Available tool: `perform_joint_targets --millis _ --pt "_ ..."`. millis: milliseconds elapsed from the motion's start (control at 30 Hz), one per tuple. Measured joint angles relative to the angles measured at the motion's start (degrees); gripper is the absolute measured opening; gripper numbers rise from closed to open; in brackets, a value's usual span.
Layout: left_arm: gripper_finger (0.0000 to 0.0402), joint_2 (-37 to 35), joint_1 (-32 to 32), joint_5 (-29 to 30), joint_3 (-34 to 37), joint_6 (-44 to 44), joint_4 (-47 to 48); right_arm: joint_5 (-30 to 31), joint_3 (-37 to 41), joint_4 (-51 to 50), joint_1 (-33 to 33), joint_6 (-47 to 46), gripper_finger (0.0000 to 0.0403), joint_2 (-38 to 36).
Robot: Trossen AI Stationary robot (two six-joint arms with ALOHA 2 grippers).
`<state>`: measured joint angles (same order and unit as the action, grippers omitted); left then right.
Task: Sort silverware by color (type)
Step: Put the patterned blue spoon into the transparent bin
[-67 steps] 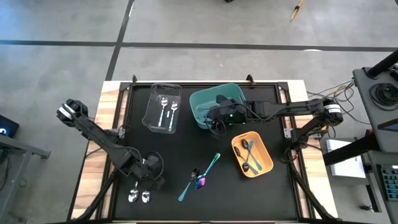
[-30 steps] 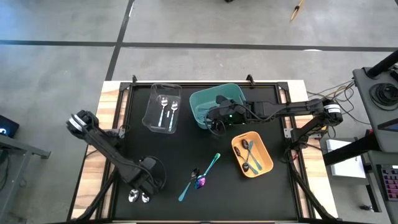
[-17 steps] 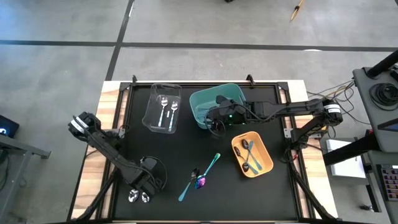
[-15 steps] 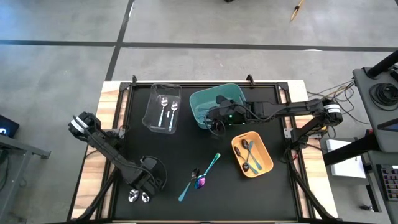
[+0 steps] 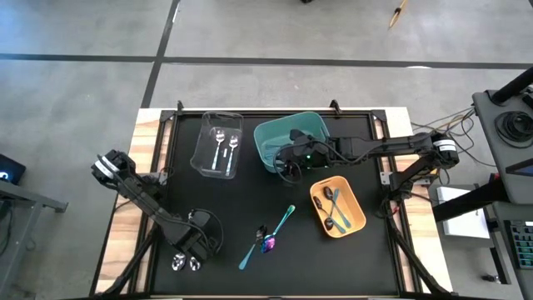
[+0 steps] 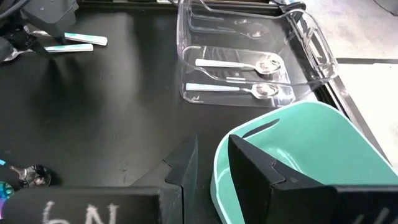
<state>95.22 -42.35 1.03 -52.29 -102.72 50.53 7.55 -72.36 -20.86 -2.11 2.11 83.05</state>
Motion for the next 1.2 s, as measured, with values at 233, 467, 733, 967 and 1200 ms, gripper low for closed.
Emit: perform_joint_targets --millis 233,467,733,967,1200 --pt "0.0145 0.0 0.0 0.1 0.0 2.2 -2.4 0.0 0.2 0.2 0.0 0.0 0.0082 0.0" --pt "0.0129 0.0 0.0 1.5 0.0 4.4 -4.2 0.0 0.2 0.2 0.0 0.0 0.0082 0.0" --pt "0.0096 1.4 0.0 1.7 -0.3 5.8 -4.5 0.0 0.2 0.2 0.0 0.0 0.0082 0.0" --pt "0.0066 1.7 0.0 1.6 -0.3 5.8 -4.8 0.0 0.2 0.2 0.0 0.0 0.0082 0.0" --pt "0.0011 1.7 0.0 1.6 -0.6 7.5 -4.9 0.0 0.2 0.2 0.0 0.0 0.0082 0.0"
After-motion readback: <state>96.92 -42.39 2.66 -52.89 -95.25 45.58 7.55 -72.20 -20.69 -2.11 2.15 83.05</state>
